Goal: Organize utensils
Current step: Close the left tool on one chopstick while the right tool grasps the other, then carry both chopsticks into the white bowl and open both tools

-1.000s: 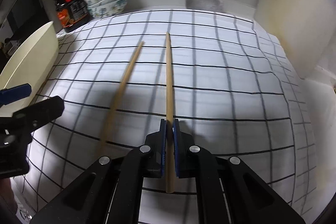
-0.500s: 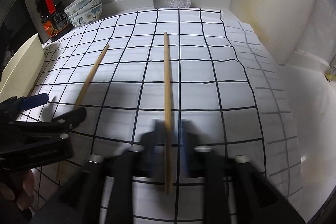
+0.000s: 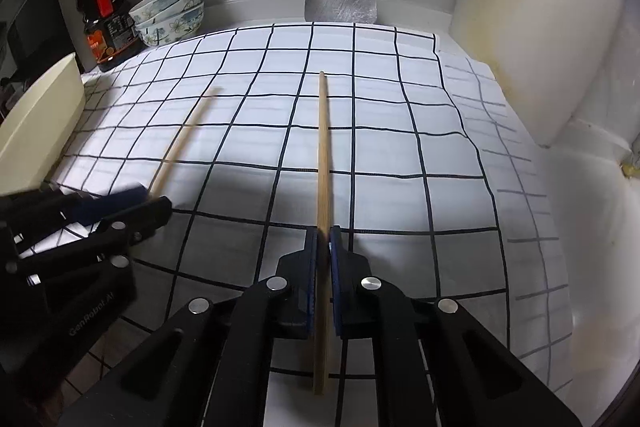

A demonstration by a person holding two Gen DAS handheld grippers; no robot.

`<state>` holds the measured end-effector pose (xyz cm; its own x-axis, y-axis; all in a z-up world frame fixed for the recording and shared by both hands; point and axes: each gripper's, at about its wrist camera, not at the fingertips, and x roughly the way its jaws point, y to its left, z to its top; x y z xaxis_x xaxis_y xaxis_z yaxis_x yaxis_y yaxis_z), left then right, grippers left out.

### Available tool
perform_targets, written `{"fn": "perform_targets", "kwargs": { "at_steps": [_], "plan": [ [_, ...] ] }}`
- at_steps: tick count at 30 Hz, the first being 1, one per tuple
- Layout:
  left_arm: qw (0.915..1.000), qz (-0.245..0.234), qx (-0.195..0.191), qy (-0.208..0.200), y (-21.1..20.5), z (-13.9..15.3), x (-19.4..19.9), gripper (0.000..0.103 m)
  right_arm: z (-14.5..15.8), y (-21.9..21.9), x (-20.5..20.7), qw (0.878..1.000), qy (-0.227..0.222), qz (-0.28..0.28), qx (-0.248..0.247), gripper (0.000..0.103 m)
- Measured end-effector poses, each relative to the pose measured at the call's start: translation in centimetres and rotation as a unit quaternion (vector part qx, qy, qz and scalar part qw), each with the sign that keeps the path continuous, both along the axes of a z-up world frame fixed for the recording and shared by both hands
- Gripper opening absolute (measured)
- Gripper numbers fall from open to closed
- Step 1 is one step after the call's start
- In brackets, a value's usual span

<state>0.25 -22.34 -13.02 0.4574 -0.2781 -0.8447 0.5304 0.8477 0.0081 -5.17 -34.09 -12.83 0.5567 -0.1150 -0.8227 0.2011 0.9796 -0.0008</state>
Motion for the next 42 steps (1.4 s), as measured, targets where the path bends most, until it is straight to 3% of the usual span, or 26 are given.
{"fn": "perform_targets", "kwargs": {
  "at_steps": [7,14,21,26,32,37,42],
  "plan": [
    [0.9991,0.011,-0.020,0.036,1.8,0.7,1.1,0.007,1.1,0.2,-0.6,0.999,-0.002,-0.013,0.034,0.006],
    [0.9977,0.034,-0.052,0.026,6.5,5.2,1.6,0.007,4.8,2.6,-0.2,0.998,-0.028,-0.001,0.049,0.006],
    [0.9932,0.095,-0.067,-0.011,14.5,11.6,3.8,0.007,10.2,9.6,3.0,0.993,-0.072,0.063,0.070,0.006],
    [0.9861,0.149,-0.062,-0.038,21.3,13.9,5.4,0.007,12.3,16.8,7.2,0.984,-0.089,0.130,0.078,0.006],
    [0.9730,0.221,-0.053,-0.038,29.1,13.0,8.7,0.007,11.8,23.9,11.7,0.975,-0.072,0.180,0.105,0.006],
    [0.9685,0.244,-0.047,-0.024,31.9,10.8,10.7,0.007,9.6,28.3,14.4,0.973,-0.035,0.201,0.108,0.006],
    [0.9668,0.252,-0.043,-0.008,33.1,9.1,11.7,0.008,8.3,30.0,15.1,0.973,-0.012,0.206,0.106,0.006]
  ]
}}
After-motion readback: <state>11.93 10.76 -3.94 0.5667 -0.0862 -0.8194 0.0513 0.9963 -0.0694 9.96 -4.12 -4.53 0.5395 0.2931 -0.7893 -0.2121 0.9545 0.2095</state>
